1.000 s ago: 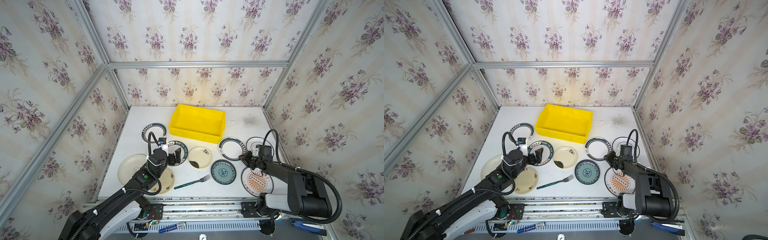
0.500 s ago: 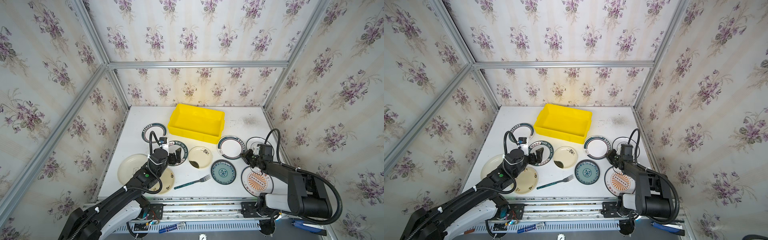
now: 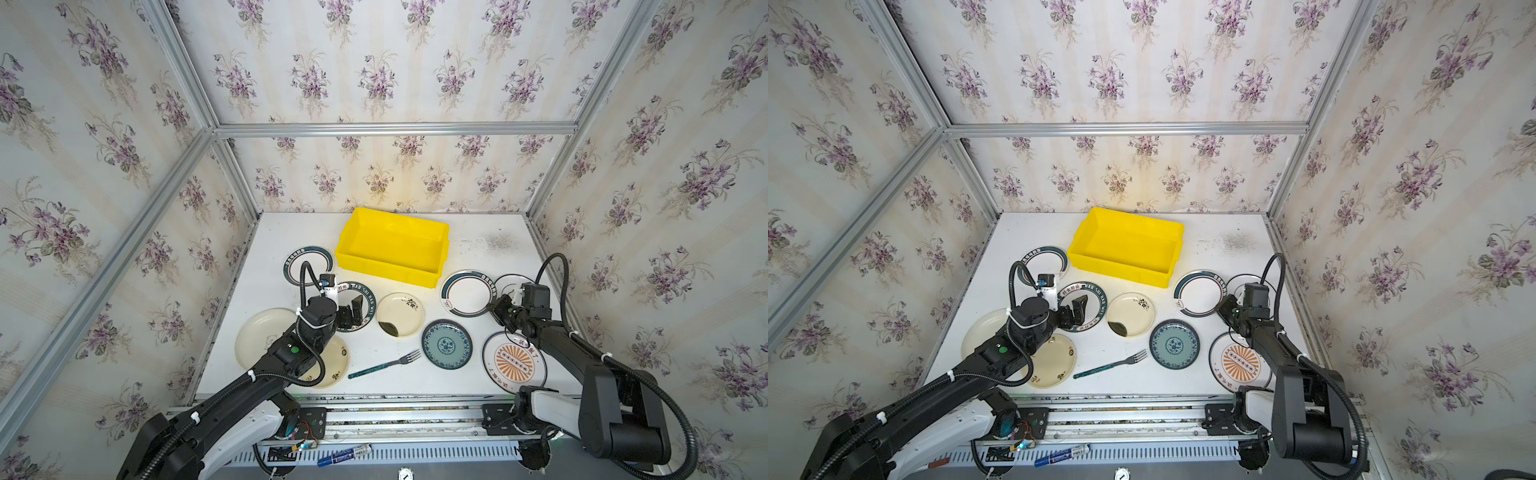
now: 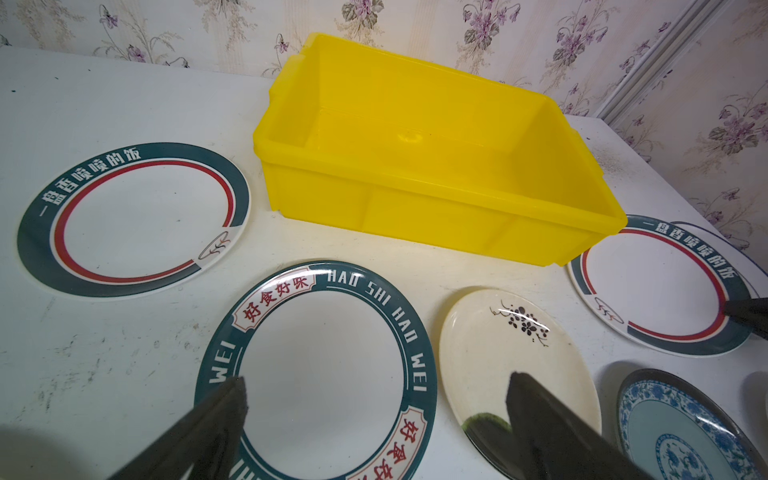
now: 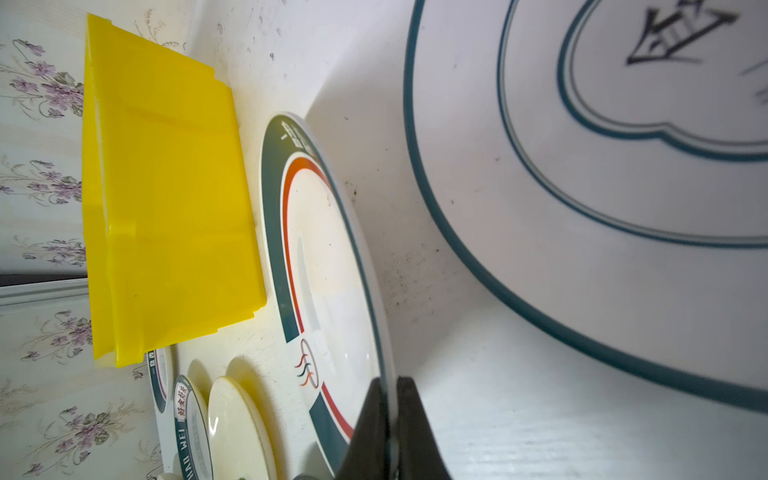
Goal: Place the plates into the plastic bin on the countertop
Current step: 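Close the right gripper on the plate rim and lift it, then carry the plate over the yellow bin with the right gripper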
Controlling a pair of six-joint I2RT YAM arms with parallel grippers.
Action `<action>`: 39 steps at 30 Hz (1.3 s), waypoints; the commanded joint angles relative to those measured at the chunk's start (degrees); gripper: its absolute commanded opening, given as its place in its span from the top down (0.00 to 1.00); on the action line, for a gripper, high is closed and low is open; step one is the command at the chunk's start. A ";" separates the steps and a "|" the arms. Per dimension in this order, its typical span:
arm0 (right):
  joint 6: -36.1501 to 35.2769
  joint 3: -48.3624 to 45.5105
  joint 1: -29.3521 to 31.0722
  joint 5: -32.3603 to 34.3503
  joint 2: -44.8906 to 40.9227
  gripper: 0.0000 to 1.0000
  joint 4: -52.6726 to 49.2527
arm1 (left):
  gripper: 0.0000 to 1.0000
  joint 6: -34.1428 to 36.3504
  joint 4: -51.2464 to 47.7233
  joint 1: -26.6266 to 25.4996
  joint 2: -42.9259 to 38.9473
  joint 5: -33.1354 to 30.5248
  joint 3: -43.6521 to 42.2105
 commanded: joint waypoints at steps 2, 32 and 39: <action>-2.75 2.25 0.00 2.71 -3.44 1.00 -4.69 | 0.00 -0.53 0.75 0.06 0.09 -1.19 0.43; -12.54 25.68 14.58 10.63 -9.18 1.00 -19.85 | 0.00 -3.23 3.08 0.06 -1.31 1.55 -0.37; -15.40 34.08 19.87 13.73 1.23 1.00 -19.29 | 0.00 -2.87 2.70 0.07 -2.45 0.87 -0.55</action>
